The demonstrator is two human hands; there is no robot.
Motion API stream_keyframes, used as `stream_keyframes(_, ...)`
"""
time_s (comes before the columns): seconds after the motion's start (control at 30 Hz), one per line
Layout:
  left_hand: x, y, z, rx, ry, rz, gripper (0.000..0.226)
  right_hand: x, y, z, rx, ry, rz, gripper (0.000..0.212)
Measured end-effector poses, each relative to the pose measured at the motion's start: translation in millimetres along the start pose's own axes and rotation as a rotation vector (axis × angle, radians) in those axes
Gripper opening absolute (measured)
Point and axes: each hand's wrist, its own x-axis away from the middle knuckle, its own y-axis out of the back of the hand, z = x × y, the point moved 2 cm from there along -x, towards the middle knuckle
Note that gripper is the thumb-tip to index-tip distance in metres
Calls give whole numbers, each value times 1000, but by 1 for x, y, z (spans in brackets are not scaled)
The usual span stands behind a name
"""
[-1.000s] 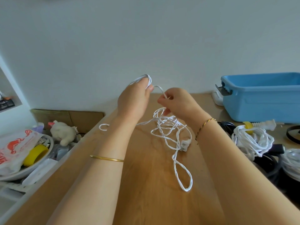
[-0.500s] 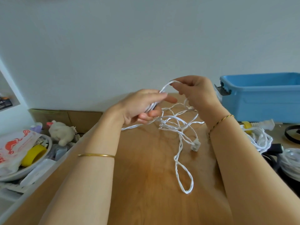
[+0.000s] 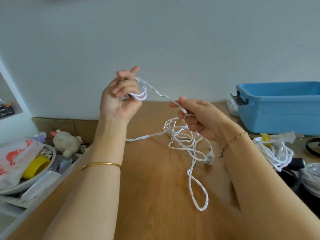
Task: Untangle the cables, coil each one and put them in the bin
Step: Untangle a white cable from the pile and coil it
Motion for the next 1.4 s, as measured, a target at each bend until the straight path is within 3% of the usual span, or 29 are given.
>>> stream_keyframes(0.1, 2, 6, -10, 143, -264, -118, 43, 2, -7, 0, 132, -51, 60, 42)
stream_keyframes(0.2, -1, 8, -6, 80, -392, -174, 23, 5, -16, 0, 406, -96, 167, 43)
stream_keyframes(0.3, -4, 11, -2, -129, -447, -242, 30, 9, -20, 4, 566, -63, 210, 36)
stream_keyframes(0.37, -4, 19, -3, -290, -484, -310, 23, 12, -21, 10, 641, -26, 235, 25)
stream_keyframes(0.53, -3, 27, -2, -509, -546, -421, 14, 21, -21, 24, 700, -58, 326, 29)
stream_keyframes(0.63, -5, 27, 6, -931, -584, -504, 21, 26, -26, 30, 746, -69, 405, 26)
stream_keyframes(0.73, -3, 26, 18, -1584, -581, -394, 37, 29, -26, 38, 765, -29, 411, 22)
stream_keyframes(0.83, -2, 21, 32, -2042, -432, -260, 21, 26, -21, 47, 719, 117, 230, 18)
stream_keyframes(0.9, -3, 18, 37, -2167, -282, -222, 16, 21, -14, 49, 676, 235, 51, 19)
stream_keyframes(1.0, -3, 12, 42, -2010, -29, -244, 20, 16, -4, 48, 618, 377, -146, 13)
stream_keyframes(1.17, 4, -3, 55, -1536, 351, -133, 55, 11, -2, 40, 502, 421, -208, 16)
stream_keyframes(1.3, 9, -6, 50, -1422, 407, -40, 47, 6, 8, 33, 659, 402, -339, 16)
stream_keyframes(1.4, 6, -5, 45, -1105, 444, 52, 48, 0, 9, 23, 704, 353, -365, 15)
